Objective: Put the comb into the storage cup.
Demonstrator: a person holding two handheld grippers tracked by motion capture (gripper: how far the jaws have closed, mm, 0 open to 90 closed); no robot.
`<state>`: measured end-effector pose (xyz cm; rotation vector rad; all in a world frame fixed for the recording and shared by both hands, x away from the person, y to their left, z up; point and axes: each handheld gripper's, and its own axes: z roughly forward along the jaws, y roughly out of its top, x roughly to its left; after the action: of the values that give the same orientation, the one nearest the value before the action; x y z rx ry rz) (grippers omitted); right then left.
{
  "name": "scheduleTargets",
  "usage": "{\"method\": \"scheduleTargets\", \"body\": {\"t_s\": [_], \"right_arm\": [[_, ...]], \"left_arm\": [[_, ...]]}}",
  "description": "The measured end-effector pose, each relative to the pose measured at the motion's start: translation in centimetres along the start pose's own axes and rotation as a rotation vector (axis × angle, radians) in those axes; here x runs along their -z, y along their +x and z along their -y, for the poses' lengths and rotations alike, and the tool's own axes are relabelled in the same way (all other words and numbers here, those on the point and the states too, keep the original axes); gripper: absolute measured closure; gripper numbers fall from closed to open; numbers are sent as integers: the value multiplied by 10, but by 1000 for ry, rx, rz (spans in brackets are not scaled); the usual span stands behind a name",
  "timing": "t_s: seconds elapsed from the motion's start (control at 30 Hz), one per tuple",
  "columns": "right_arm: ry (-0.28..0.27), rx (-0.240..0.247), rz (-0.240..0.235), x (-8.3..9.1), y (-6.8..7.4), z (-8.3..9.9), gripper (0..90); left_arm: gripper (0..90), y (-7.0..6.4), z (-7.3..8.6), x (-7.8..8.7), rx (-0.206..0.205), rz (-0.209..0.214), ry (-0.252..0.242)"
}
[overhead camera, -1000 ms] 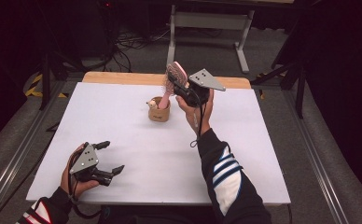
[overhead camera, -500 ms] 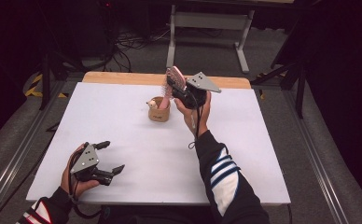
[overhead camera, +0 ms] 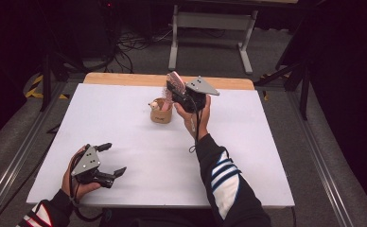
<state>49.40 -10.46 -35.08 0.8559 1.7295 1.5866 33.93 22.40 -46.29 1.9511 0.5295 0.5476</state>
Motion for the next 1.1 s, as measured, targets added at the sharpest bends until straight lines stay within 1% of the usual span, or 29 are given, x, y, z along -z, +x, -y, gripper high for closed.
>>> {"method": "scheduleTargets", "body": {"t_s": [0.17, 0.27, 0.47, 0.6, 0.8, 0.93, 1.03, 1.1], "right_arm": [[10, -13, 0, -2, 0, 4, 639], [17, -10, -2, -2, 0, 5, 640], [29, -20, -6, -4, -1, 11, 638], [33, -14, -11, -4, -2, 11, 636], [38, -21, -12, -4, -5, 12, 632], [42, -14, -11, -3, -5, 13, 624], [44, -12, 4, -2, -6, 17, 615], [48, -14, 6, -1, -6, 17, 615]], "left_arm": [[51, 0, 0, 0, 0, 1, 0], [51, 0, 0, 0, 1, 1, 0], [52, 0, 0, 0, 1, 3, -2], [52, 0, 0, 0, 1, 4, -4], [52, -1, 0, -1, -1, 6, -3], [52, -1, 0, -1, -1, 6, -1], [52, -2, 0, -2, -8, 10, 5], [52, -2, 0, -2, -9, 10, 5]]}}
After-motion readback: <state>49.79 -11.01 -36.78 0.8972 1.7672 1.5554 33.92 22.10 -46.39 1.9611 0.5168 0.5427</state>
